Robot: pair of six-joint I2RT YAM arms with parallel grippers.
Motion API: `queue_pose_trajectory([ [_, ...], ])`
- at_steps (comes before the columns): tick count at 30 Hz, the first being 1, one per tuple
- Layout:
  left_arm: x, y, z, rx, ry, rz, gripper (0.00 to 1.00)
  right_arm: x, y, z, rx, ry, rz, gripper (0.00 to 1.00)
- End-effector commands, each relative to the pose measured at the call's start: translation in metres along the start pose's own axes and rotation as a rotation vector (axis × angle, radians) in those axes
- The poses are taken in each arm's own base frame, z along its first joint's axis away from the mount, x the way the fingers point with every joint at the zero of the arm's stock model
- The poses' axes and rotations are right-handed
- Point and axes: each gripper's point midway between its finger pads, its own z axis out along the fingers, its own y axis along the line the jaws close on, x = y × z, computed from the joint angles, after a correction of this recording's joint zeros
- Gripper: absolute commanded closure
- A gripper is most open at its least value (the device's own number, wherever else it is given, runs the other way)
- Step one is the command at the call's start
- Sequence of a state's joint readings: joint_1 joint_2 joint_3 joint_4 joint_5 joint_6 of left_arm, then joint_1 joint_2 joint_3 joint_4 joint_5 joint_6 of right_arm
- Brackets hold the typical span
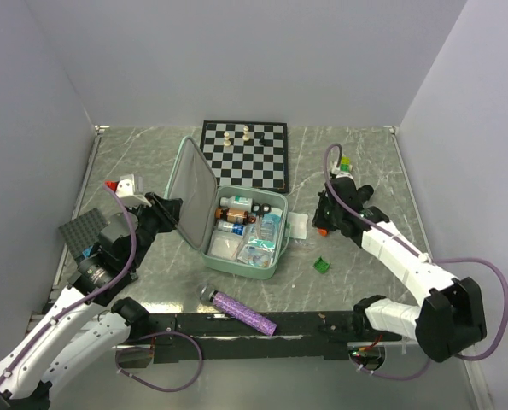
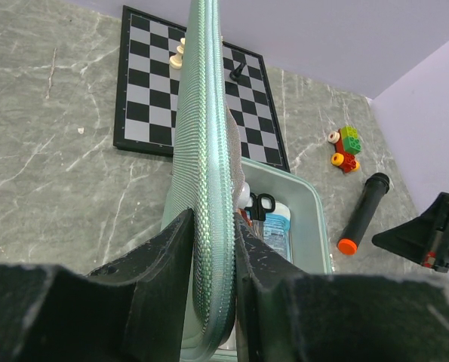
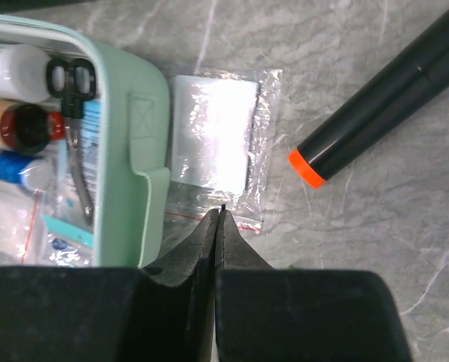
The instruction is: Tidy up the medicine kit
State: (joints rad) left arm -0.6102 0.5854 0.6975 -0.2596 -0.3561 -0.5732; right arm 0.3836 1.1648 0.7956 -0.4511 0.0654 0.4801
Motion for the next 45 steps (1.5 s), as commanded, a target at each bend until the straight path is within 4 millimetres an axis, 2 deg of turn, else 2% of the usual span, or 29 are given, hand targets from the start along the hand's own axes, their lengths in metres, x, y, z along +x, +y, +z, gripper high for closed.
queue_pose_trajectory([
  [1,0.003,-0.006,0.002,0.024,0.012,-0.025,0.69,-0.005,0.009,-0.009,-0.044,0.007,-0.064,1.00],
  [2,0.003,-0.006,0.002,0.025,0.012,-0.028,0.69,0.000,0.010,-0.005,-0.051,0.035,-0.086,0.93],
  [3,0.004,-0.007,0.003,0.027,0.013,-0.031,0.69,0.008,0.012,0.001,-0.064,0.077,-0.094,0.79],
  [5,0.006,-0.007,0.004,0.027,0.021,-0.037,0.68,0.023,0.010,0.014,-0.060,0.139,-0.099,0.60],
  [7,0.008,-0.006,0.004,0.027,0.024,-0.043,0.68,0.031,0.010,0.025,-0.056,0.151,-0.098,0.46],
  [10,0.010,-0.006,0.003,0.029,0.029,-0.047,0.68,0.039,0.005,0.041,-0.021,0.167,-0.096,0.40],
  [15,0.013,-0.005,0.003,0.026,0.037,-0.051,0.67,0.033,0.011,0.055,0.007,0.140,-0.111,0.39],
  [20,0.015,-0.005,0.004,0.028,0.046,-0.054,0.67,0.037,0.004,0.075,0.098,0.193,-0.137,0.42],
  [26,0.013,-0.002,0.002,0.016,0.041,-0.049,0.67,0.053,-0.010,0.088,0.174,0.252,-0.148,0.53],
  [28,0.013,-0.003,0.002,0.017,0.040,-0.046,0.67,0.058,-0.012,0.089,0.177,0.263,-0.146,0.63],
  [33,0.013,-0.003,0.003,0.014,0.042,-0.037,0.67,0.069,-0.015,0.089,0.172,0.285,-0.130,0.98],
  [35,0.012,-0.003,0.003,0.014,0.042,-0.034,0.67,0.068,-0.015,0.086,0.171,0.280,-0.126,1.00],
  [39,0.012,-0.003,0.003,0.013,0.041,-0.036,0.67,0.054,-0.010,0.072,0.151,0.229,-0.114,1.00],
  [45,0.010,-0.002,0.002,0.012,0.034,-0.041,0.67,0.021,0.001,0.036,0.105,0.112,-0.100,1.00],
])
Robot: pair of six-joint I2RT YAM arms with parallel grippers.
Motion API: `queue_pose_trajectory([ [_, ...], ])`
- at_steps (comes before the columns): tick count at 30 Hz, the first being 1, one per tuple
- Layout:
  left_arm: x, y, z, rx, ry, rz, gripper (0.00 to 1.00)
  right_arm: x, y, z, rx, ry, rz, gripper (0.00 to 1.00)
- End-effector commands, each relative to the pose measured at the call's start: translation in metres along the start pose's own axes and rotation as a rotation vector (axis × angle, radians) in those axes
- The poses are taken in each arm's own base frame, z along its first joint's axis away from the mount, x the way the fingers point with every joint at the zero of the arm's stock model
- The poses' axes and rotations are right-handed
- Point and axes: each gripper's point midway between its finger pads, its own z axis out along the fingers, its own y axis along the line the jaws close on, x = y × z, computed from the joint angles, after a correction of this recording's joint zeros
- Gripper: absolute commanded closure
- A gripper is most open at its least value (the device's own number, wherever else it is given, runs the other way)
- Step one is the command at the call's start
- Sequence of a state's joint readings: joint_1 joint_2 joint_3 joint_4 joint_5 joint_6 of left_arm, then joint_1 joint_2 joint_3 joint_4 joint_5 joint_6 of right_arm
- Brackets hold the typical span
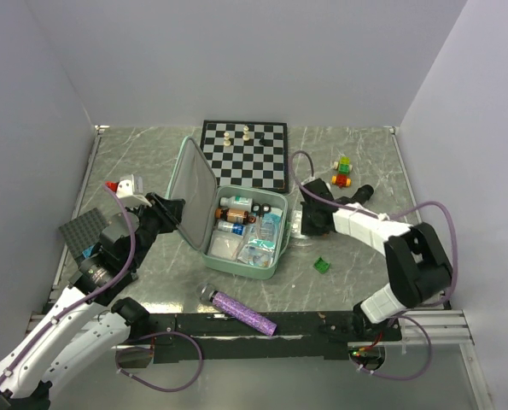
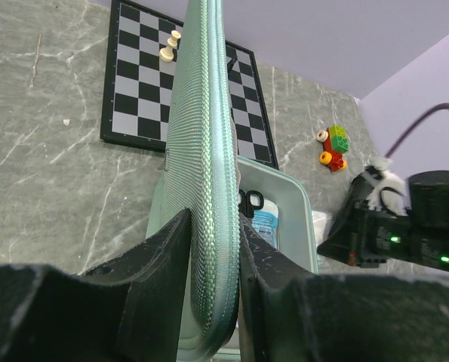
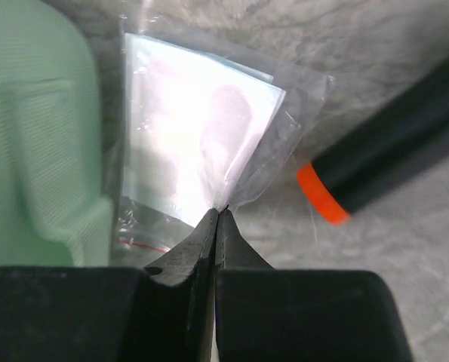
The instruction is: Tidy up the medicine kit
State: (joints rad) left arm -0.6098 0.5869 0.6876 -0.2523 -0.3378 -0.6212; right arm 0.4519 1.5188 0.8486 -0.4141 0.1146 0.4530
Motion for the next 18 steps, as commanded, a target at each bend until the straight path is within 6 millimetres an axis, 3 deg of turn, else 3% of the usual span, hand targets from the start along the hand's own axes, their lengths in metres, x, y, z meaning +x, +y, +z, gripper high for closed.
queue_pose_trajectory([
  [1,0.005,0.001,0.001,-0.002,0.018,0.005,0.67,-0.025,0.001,-0.042,-0.026,-0.121,0.020,1.00],
  [10,0.003,-0.002,0.000,0.009,0.016,-0.005,0.67,-0.054,0.013,-0.105,-0.099,-0.257,0.010,1.00],
  [18,-0.002,-0.008,-0.002,0.041,-0.001,-0.022,0.66,-0.081,0.073,-0.168,-0.250,-0.371,-0.079,1.00],
])
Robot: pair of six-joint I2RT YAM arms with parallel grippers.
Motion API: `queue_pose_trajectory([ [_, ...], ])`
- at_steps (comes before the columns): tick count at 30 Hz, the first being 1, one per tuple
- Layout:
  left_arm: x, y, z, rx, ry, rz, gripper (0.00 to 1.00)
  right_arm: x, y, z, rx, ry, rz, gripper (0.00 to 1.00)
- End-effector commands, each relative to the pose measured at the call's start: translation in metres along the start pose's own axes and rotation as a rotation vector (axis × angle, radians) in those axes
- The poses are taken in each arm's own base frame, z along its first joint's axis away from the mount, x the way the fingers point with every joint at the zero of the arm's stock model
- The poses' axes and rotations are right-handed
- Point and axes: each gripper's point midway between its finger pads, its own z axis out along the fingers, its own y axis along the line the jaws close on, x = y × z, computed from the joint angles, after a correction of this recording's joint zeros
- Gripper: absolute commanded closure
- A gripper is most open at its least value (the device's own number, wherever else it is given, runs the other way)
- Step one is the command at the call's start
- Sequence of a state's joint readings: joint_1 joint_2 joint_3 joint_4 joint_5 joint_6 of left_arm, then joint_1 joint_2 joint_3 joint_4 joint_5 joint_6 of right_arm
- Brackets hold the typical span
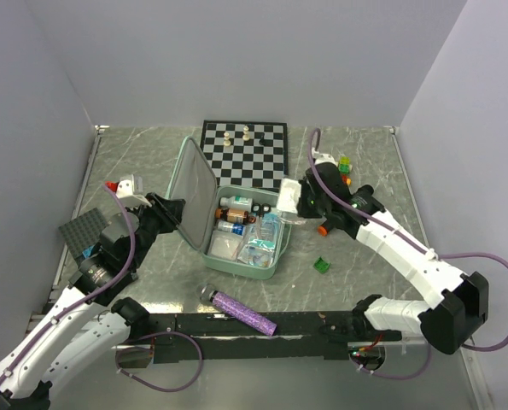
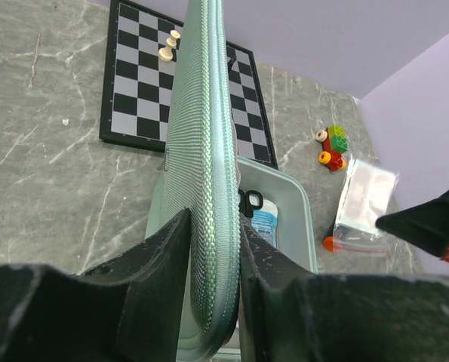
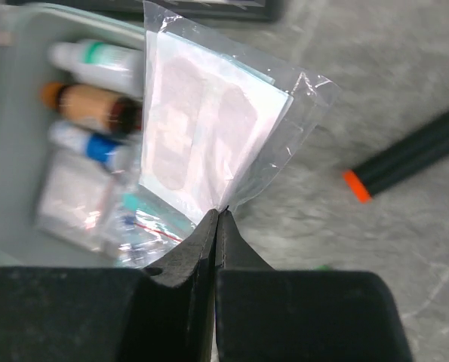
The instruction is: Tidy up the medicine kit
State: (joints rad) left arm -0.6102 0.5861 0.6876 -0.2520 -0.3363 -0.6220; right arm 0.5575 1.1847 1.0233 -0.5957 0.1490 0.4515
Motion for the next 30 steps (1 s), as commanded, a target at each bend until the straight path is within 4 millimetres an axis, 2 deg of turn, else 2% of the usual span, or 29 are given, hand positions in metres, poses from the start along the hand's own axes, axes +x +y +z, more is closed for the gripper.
queue_pose_trajectory([
  [1,-0.003,-0.008,-0.002,0.040,-0.008,-0.023,0.65,-0.035,0.043,-0.025,-0.077,-0.085,-0.055,1.00],
  [5,-0.010,-0.011,-0.007,0.055,-0.030,-0.024,0.63,-0.049,0.078,-0.028,-0.134,-0.088,-0.095,1.00],
  [10,-0.021,-0.013,-0.010,0.059,-0.060,-0.006,0.54,-0.076,0.122,-0.035,-0.200,-0.144,-0.184,1.00],
  [16,-0.019,-0.018,-0.006,0.081,-0.040,0.025,0.57,-0.101,0.166,-0.038,-0.244,-0.252,-0.302,1.00],
  [20,-0.018,-0.021,-0.005,0.093,-0.031,0.044,0.64,-0.116,0.186,-0.041,-0.277,-0.256,-0.271,1.00],
  [23,-0.021,-0.026,-0.006,0.121,-0.039,0.051,0.65,-0.123,0.196,-0.042,-0.278,-0.241,-0.255,1.00],
  [26,-0.024,-0.030,-0.007,0.137,-0.045,0.055,0.65,-0.125,0.199,-0.038,-0.222,-0.205,-0.279,1.00],
  [27,-0.024,-0.032,-0.007,0.144,-0.043,0.058,0.65,-0.128,0.201,-0.042,-0.216,-0.196,-0.282,1.00],
  [30,-0.023,-0.034,-0.005,0.152,-0.038,0.062,0.65,-0.124,0.206,-0.040,-0.208,-0.135,-0.278,1.00],
])
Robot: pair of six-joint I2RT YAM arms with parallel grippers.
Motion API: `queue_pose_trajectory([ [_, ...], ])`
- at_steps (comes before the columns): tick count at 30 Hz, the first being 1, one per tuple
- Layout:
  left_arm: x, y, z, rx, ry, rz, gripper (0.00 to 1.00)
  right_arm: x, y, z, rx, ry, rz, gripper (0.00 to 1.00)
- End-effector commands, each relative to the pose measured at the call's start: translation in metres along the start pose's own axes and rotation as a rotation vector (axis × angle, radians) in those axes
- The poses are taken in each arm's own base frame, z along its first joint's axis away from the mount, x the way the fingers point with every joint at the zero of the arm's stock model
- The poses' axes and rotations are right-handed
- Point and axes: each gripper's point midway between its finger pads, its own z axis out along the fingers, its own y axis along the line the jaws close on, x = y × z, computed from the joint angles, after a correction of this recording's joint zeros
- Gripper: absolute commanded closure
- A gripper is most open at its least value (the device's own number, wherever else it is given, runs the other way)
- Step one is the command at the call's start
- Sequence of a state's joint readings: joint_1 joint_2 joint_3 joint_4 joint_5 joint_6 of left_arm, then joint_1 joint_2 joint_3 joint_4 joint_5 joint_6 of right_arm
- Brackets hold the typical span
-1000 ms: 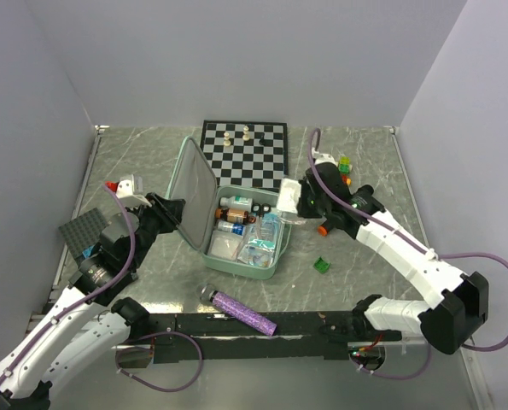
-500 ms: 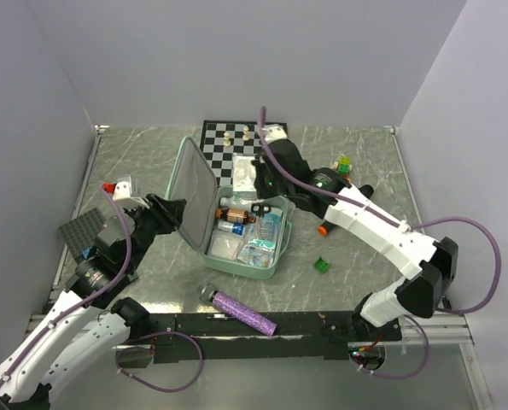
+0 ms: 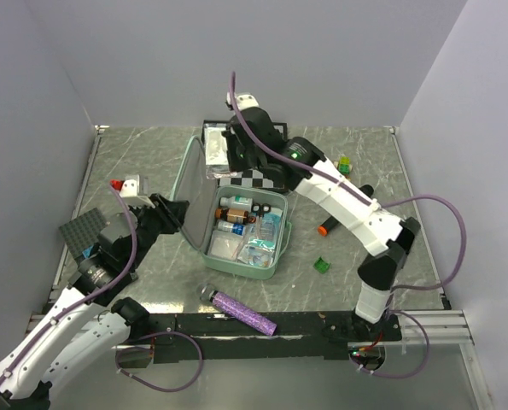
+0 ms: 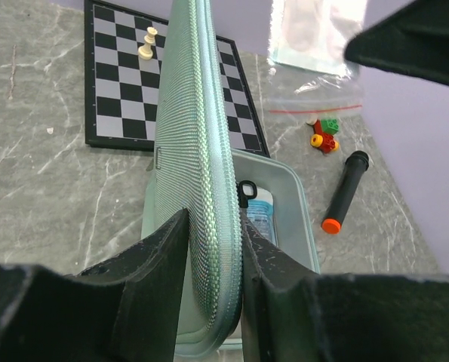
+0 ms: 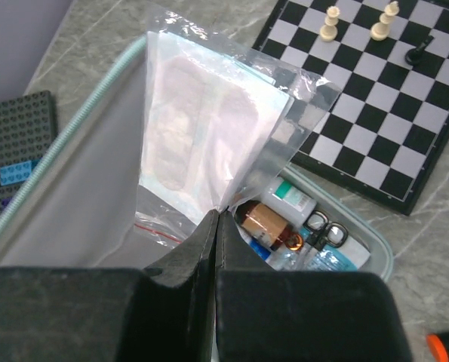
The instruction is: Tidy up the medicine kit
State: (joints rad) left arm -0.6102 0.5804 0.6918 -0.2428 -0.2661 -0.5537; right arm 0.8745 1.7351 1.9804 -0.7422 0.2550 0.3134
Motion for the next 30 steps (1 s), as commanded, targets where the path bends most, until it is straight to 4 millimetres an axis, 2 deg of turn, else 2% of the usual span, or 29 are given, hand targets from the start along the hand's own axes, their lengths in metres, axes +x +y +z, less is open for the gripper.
queue_pose_trajectory([
  [1,-0.027,-0.023,-0.001,0.085,-0.064,0.000,0.65,0.008,0.002,-0.009,0.035,0.097,-0.008,1.00],
  [12,-0.025,-0.031,0.003,0.121,-0.061,-0.011,0.65,0.030,0.024,-0.008,-0.001,0.191,-0.005,1.00],
  [22,-0.023,-0.035,0.003,0.147,-0.053,-0.020,0.65,0.031,0.052,-0.007,-0.104,0.216,0.043,1.00],
  [30,-0.019,-0.036,0.003,0.156,-0.040,-0.027,0.66,0.018,0.066,-0.010,-0.165,0.169,0.120,1.00],
])
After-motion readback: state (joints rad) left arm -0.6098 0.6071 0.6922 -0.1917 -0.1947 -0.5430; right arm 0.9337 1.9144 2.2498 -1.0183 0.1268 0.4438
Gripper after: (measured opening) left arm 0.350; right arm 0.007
